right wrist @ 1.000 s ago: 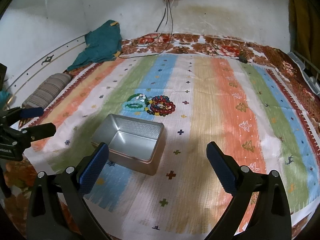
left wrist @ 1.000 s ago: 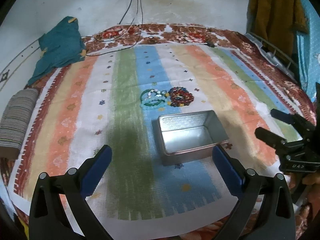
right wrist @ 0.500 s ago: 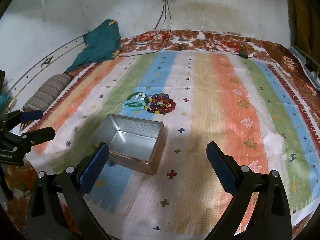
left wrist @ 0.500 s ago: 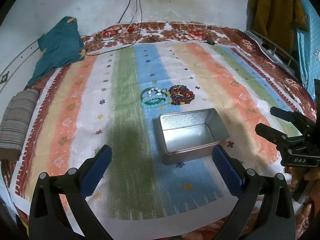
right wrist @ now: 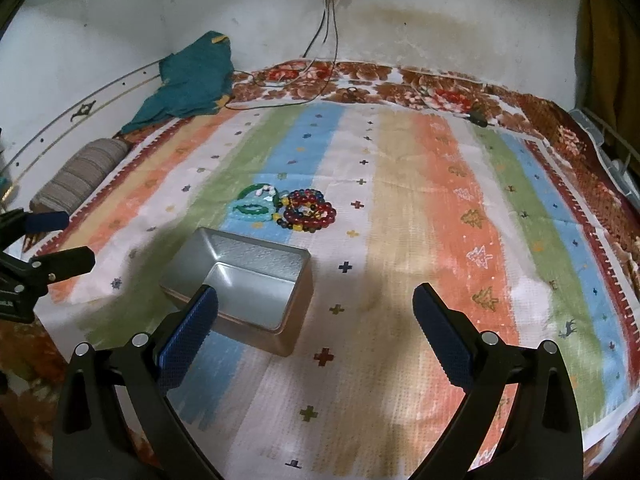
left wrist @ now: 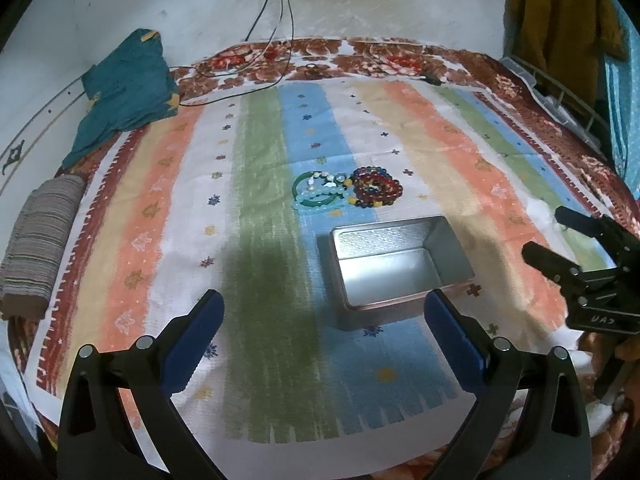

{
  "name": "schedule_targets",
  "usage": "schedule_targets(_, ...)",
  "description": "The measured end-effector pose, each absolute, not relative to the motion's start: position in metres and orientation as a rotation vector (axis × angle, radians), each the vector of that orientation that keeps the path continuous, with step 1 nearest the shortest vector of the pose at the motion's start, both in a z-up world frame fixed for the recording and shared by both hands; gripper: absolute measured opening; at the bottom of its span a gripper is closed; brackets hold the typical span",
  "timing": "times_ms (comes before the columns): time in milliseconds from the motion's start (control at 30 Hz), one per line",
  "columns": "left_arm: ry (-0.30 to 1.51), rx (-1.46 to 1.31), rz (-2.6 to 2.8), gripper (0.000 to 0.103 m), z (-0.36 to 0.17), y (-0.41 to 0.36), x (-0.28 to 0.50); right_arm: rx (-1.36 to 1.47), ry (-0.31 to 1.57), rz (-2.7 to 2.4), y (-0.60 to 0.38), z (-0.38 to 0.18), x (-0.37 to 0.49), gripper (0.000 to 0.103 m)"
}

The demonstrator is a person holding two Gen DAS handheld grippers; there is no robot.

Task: Organize jewelry
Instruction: 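Move both tools forward past the silver tin toward the bracelet pile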

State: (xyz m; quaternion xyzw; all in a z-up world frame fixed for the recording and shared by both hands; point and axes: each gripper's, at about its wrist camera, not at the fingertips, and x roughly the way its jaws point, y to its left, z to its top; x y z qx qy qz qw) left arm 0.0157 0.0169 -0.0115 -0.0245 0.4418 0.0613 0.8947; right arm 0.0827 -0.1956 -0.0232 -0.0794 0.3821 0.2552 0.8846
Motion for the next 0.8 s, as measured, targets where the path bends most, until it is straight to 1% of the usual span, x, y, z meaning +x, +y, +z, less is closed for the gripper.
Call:
schedule_targets(333, 0.926, -0.068, 0.159, 0.097, -0.011, 0.033, 0.029, -0.133, 0.815, 0.523, -0.190, -0.025, 0.110, 0.099)
schedule_targets(667, 0.953, -0.078, 0.174, 0.097, -0.018, 0.044, 0.064, -0.127, 0.844, 0.509, -0.181, -0.031, 0.136, 0.099)
schedule_targets(800, 0.973, -0.076, 0.183, 0.097, -0.023, 0.050, 0.080, -0.076, 0.863, 0.523, -0.178, -0.031, 0.145, 0.099)
